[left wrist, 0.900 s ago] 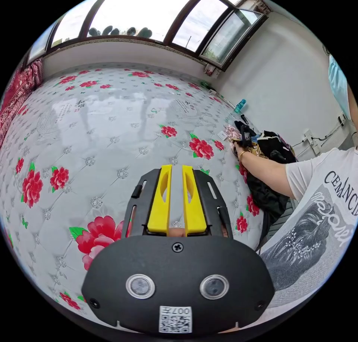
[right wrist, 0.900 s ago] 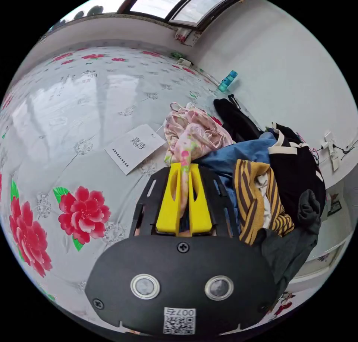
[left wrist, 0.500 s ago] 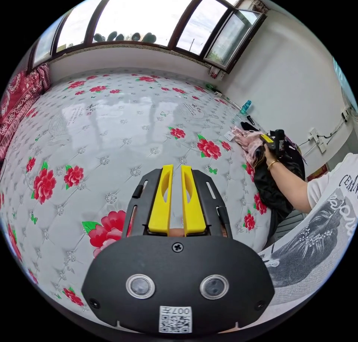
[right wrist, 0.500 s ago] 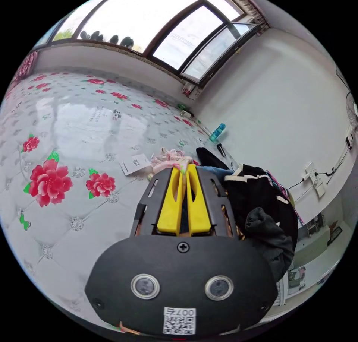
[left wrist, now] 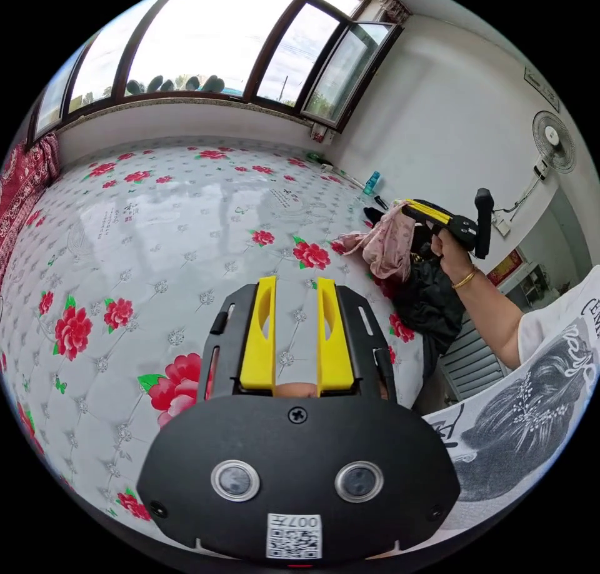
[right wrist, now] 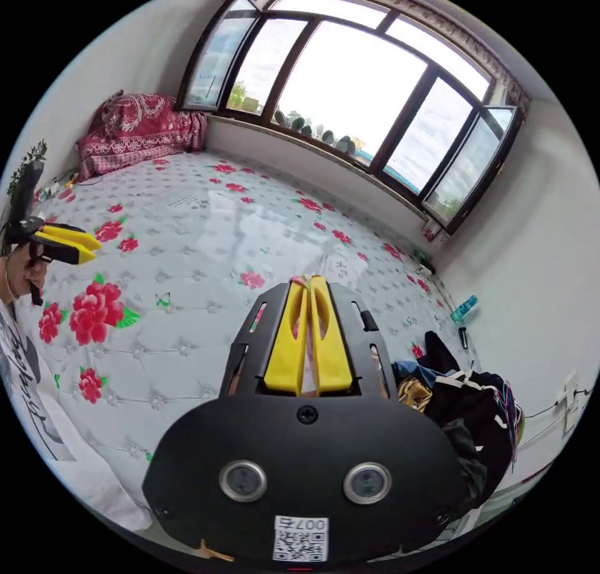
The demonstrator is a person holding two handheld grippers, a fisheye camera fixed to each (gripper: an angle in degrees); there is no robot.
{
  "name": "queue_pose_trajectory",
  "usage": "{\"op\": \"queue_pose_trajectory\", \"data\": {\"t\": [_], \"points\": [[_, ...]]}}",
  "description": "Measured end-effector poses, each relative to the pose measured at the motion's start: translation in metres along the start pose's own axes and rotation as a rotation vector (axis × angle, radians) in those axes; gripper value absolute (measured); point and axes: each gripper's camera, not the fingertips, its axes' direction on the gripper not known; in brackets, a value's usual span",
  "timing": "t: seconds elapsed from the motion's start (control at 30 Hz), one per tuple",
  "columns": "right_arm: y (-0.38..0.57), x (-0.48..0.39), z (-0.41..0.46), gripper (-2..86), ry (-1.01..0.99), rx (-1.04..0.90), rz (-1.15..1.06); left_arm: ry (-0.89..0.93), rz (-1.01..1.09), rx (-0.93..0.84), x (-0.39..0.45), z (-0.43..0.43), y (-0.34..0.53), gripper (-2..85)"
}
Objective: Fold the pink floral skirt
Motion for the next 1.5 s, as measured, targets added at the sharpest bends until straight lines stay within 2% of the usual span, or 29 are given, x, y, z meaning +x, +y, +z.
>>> {"op": "queue_pose_trajectory", "data": {"t": [0.27, 0.33, 0.43, 0.47, 0.53, 0.63, 0.7, 0.77, 0.87, 0.97, 1.03, 1.13, 1.23, 1.4, 1.47, 1.5], "points": [[-0.064, -0.119, -0.122, -0.1, -0.534, 0.331, -0.162, 0.175, -0.043, 0.111, -0.008, -0.097, 0.072, 18.8], [-0.093, -0.167, -0.143, -0.1, -0.714, 0.395, -0.245, 0.167, -0.061, 0.142, -0.012, -0.133, 0.098, 22.2], [-0.140, -0.222, -0.162, 0.0, -0.873, 0.471, -0.322, 0.084, -0.088, 0.196, -0.019, -0.181, 0.126, 25.4], [-0.150, -0.232, -0.163, 0.1, -0.913, 0.475, -0.319, 0.064, -0.091, 0.211, -0.021, -0.191, 0.130, 25.5], [-0.192, -0.276, -0.161, 0.4, -1.152, 0.457, -0.328, -0.010, -0.154, 0.321, -0.037, -0.230, 0.148, 25.0], [-0.224, -0.344, -0.147, 1.3, -1.222, 0.361, -0.414, -0.099, -0.279, 0.397, -0.070, -0.265, 0.168, 20.5], [-0.227, -0.369, -0.131, 2.7, -1.244, 0.253, -0.438, -0.193, -0.302, 0.355, -0.085, -0.268, 0.180, 17.7], [-0.217, -0.373, -0.112, 4.6, -1.279, 0.185, -0.466, -0.215, -0.359, 0.307, -0.102, -0.266, 0.197, 15.2], [-0.180, -0.339, -0.068, 7.2, -1.227, 0.081, -0.432, -0.213, -0.439, 0.198, -0.126, -0.254, 0.224, 8.6], [-0.114, -0.277, -0.007, 8.9, -1.059, -0.128, -0.327, -0.223, -0.458, 0.134, -0.133, -0.244, 0.243, 4.8], [-0.036, -0.230, 0.037, 9.7, -0.924, -0.406, -0.233, -0.207, -0.467, 0.133, -0.135, -0.247, 0.245, 3.2], [0.061, -0.199, 0.046, 9.3, -0.776, -0.645, -0.195, -0.257, -0.419, 0.146, -0.134, -0.268, 0.229, 1.8], [0.125, -0.208, 0.039, 7.7, -0.582, -0.773, -0.297, -0.287, -0.339, 0.164, -0.131, -0.290, 0.197, 1.0], [0.148, -0.243, 0.051, 1.3, -0.399, -0.909, -0.384, -0.281, -0.191, 0.215, -0.120, -0.308, 0.121, -0.1], [0.115, -0.228, 0.042, 0.6, -0.346, -0.833, -0.329, -0.300, -0.098, 0.233, -0.109, -0.313, 0.082, -0.4], [0.083, -0.201, 0.026, 0.3, -0.331, -0.737, -0.232, -0.342, -0.020, 0.249, -0.098, -0.318, 0.054, -0.5]]}}
